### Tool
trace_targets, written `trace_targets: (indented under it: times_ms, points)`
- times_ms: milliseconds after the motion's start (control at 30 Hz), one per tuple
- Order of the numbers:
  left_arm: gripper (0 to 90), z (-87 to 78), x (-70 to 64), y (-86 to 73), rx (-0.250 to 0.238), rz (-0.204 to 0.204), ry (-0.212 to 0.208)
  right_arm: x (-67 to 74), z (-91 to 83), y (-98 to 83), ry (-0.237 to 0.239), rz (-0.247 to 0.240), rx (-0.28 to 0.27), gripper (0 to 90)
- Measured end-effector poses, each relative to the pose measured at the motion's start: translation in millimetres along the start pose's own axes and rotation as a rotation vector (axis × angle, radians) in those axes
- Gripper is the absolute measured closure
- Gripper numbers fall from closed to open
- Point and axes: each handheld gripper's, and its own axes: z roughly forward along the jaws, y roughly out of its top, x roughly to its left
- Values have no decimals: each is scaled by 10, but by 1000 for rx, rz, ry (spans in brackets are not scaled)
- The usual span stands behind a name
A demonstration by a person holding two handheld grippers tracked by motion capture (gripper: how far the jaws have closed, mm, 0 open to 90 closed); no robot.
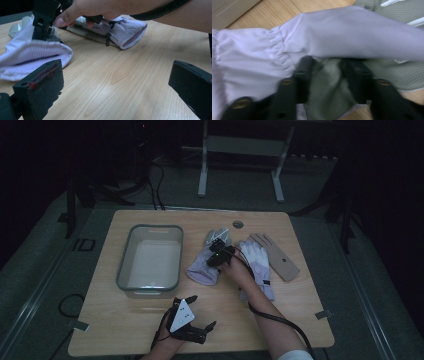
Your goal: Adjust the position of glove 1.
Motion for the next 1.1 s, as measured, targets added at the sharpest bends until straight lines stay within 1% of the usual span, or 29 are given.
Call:
trace_targets:
  times_ms: [33, 100, 133, 200, 367, 400, 433, 533, 567, 633, 667, 733, 767, 800, 833, 900, 1000, 1100]
  points:
    - [0, 0, 1, 0, 1, 0, 0, 3, -2, 5, -1, 3, 7, 745]
    - [0, 0, 1, 0, 0, -2, 0, 2, -15, 15, -13, 5, 15, 811]
    - [0, 0, 0, 0, -3, -3, 1, 15, -22, 17, -24, -10, 15, 831]
    - [0, -2, 2, -1, -4, -4, 1, 16, -59, 18, -26, -10, 9, 849]
    - [0, -3, 5, -2, -6, -5, -1, -38, -238, -17, -5, -49, -38, 857]
    - [0, -3, 5, -2, -6, -5, -1, -38, -238, -17, -5, -49, -38, 857]
    - [0, -2, 5, -1, -5, -6, -1, -63, -352, -42, 18, -78, -63, 857]
    - [0, -1, 6, 0, -3, -7, -1, -63, -505, -79, 20, -120, -93, 858]
    - [0, -1, 7, 0, -3, -7, -2, -56, -564, -97, 33, -145, -107, 858]
    - [0, -2, 9, 0, -3, -6, 0, -45, -689, -137, 43, -189, -141, 858]
    - [0, -1, 7, 0, -3, -9, 0, -32, -754, -158, 50, -225, -159, 858]
    - [0, -2, 7, -1, -5, -8, 0, -14, -877, -192, 60, -265, -188, 857]
    - [0, -1, 6, -1, -6, -8, 1, 4, -942, -212, 69, -296, -198, 857]
    - [0, -2, 6, -1, -6, -8, 2, 12, -974, -225, 77, -305, -200, 857]
    - [0, -3, 7, -1, -5, -6, 2, 25, -1006, -243, 76, -320, -204, 857]
    - [0, -4, 8, -1, -5, -6, 2, 65, -1032, -290, 81, -368, -203, 857]
    - [0, -5, 8, -3, -9, -7, 2, 107, -995, -359, 103, -395, -185, 856]
    - [0, -5, 5, -2, -8, -5, 3, 122, -908, -411, 123, -403, -160, 855]
